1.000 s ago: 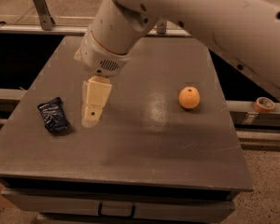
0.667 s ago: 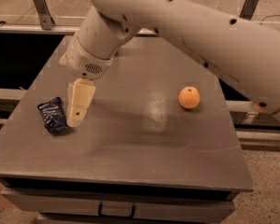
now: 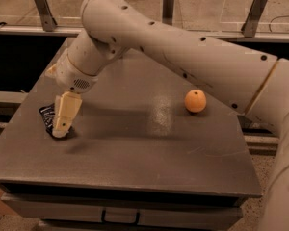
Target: Move rxbar blueberry near pepsi can
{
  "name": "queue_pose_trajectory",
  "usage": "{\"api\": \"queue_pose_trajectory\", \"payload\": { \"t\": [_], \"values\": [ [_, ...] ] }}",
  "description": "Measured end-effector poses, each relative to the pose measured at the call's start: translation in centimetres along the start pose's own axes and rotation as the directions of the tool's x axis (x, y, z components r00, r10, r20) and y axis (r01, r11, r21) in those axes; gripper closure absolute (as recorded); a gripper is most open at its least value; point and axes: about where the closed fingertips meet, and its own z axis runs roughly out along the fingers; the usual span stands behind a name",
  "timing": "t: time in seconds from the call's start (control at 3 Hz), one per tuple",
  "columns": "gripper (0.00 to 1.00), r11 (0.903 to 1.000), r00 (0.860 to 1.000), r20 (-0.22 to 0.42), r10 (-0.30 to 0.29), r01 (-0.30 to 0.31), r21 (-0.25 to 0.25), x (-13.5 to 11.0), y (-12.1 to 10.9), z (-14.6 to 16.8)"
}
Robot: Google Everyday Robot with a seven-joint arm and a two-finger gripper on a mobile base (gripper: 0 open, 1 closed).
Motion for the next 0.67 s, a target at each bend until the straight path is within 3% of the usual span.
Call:
{"api": "queue_pose_trajectory", "payload": {
  "t": [0.67],
  "values": [
    [0.41,0.9998,0.999,0.04,0.009,-0.008,-0.019,0.6,-0.5,3.3]
  ]
}}
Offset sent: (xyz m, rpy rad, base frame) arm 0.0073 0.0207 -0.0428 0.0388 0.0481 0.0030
